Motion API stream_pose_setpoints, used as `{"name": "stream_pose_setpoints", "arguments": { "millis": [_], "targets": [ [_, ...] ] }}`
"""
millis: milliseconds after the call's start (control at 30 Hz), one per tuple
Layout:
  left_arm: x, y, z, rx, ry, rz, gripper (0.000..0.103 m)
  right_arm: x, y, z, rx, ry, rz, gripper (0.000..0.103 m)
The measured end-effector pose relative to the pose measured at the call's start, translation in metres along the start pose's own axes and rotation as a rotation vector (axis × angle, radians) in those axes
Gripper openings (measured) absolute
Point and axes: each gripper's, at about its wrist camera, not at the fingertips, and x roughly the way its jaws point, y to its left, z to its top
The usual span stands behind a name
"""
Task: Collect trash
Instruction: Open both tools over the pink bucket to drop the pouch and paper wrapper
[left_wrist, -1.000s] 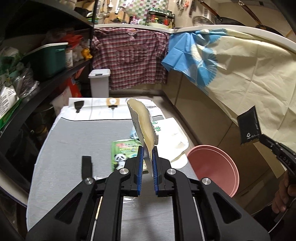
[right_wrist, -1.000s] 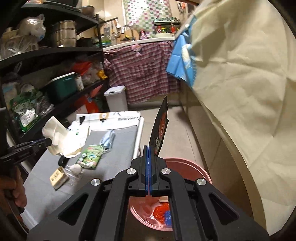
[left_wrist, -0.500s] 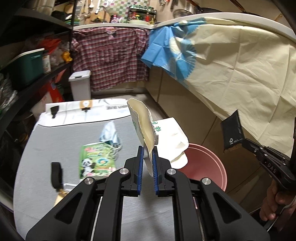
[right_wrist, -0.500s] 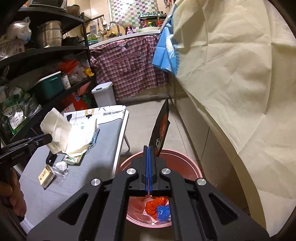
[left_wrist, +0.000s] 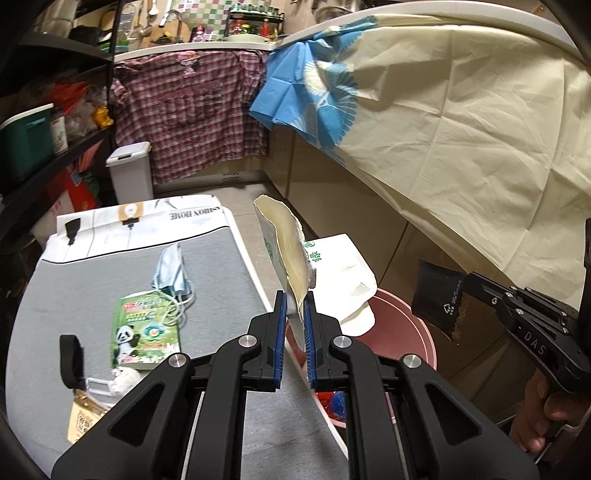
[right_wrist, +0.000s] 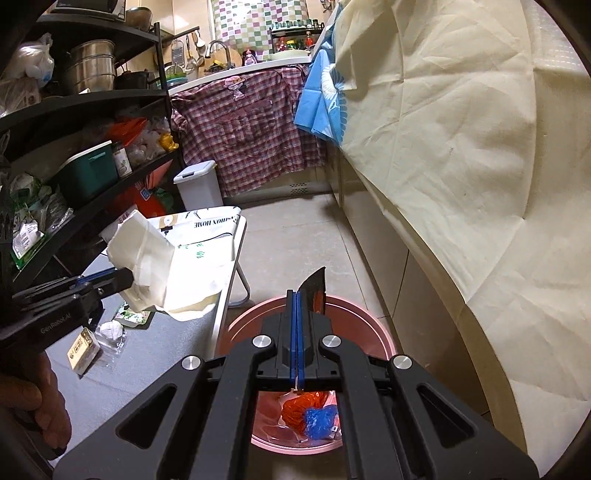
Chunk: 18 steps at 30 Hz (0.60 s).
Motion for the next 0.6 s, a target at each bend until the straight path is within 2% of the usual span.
{"name": "stream_pose_setpoints", "arguments": {
  "millis": [600],
  "targets": [
    [0.023,-0.021,-0.012,0.057,0.050,-0.030,0.009,0.008,-0.001,-0.002,-0.004,0.017,-0.003,0.000]
  ]
}}
